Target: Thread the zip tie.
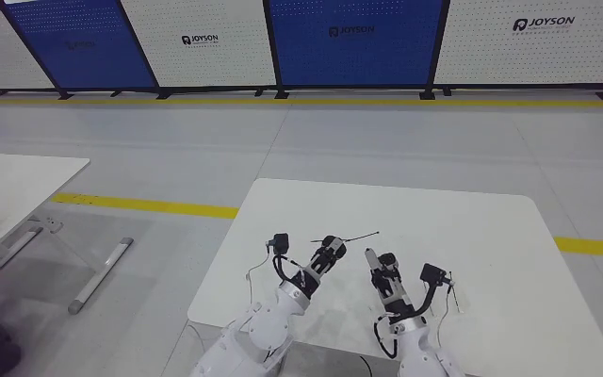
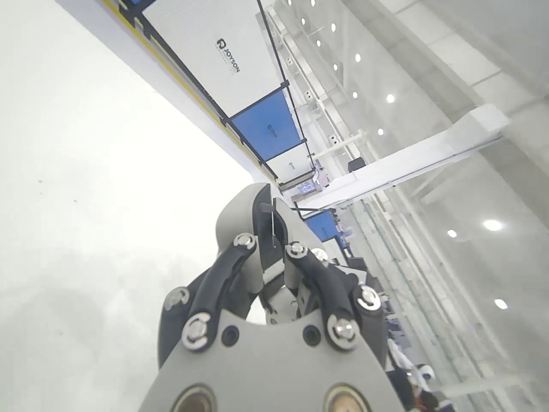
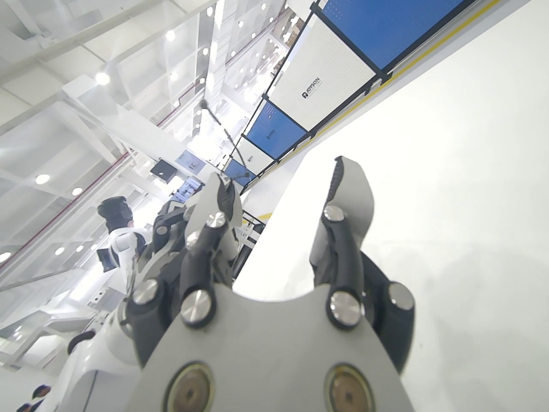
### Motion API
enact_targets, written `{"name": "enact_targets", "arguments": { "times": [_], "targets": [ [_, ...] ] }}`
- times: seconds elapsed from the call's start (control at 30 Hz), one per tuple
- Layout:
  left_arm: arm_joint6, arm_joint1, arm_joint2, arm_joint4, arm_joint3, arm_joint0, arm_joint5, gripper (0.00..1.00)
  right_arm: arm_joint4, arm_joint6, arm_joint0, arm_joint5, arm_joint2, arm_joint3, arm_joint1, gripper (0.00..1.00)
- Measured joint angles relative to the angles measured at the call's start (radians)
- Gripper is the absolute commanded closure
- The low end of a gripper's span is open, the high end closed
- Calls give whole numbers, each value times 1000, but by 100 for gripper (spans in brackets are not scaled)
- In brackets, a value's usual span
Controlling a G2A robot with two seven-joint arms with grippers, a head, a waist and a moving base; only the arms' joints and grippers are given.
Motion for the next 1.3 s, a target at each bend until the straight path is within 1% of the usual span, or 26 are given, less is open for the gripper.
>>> {"name": "enact_targets", "arguments": {
  "times": [0.23,0.3,0.37,0.47,0.53,0.6,0.67,0.9,0.97,1.03,1.1,1.2,1.3],
  "targets": [
    [3,0,1,10,1,0,-1,100,0,-2,-1,2,1,-1,0,0],
    [5,-1,2,-4,-1,1,2,100,0,0,2,13,5,-4,0,0],
    [9,-4,4,-34,-4,0,9,100,-29,-5,6,35,10,-7,1,0],
    [5,-6,2,-73,-7,-1,17,100,-80,15,16,73,16,-6,4,0],
    [-7,-6,-3,-91,-10,1,22,100,-138,55,25,117,24,-8,10,0],
    [-34,-5,-8,-122,-17,5,35,100,-232,99,34,173,31,-14,16,0],
    [-46,-5,-10,-135,-20,6,41,100,-279,104,35,198,33,-24,17,0],
    [-43,-5,-9,-132,-19,6,40,100,-278,103,36,197,32,-23,18,0],
    [-42,-5,-8,-132,-18,5,41,100,-327,108,44,200,28,-14,20,0],
    [-40,-6,-6,-132,-17,3,40,100,-402,101,55,207,23,-2,23,0],
    [-39,-7,-6,-130,-19,4,36,100,-457,119,68,198,21,11,27,0],
    [-35,-6,-8,-128,-22,8,31,100,-491,162,84,166,31,17,32,0],
    [-34,-6,-8,-127,-23,9,31,100,-498,160,87,157,39,15,34,0]
  ]
}}
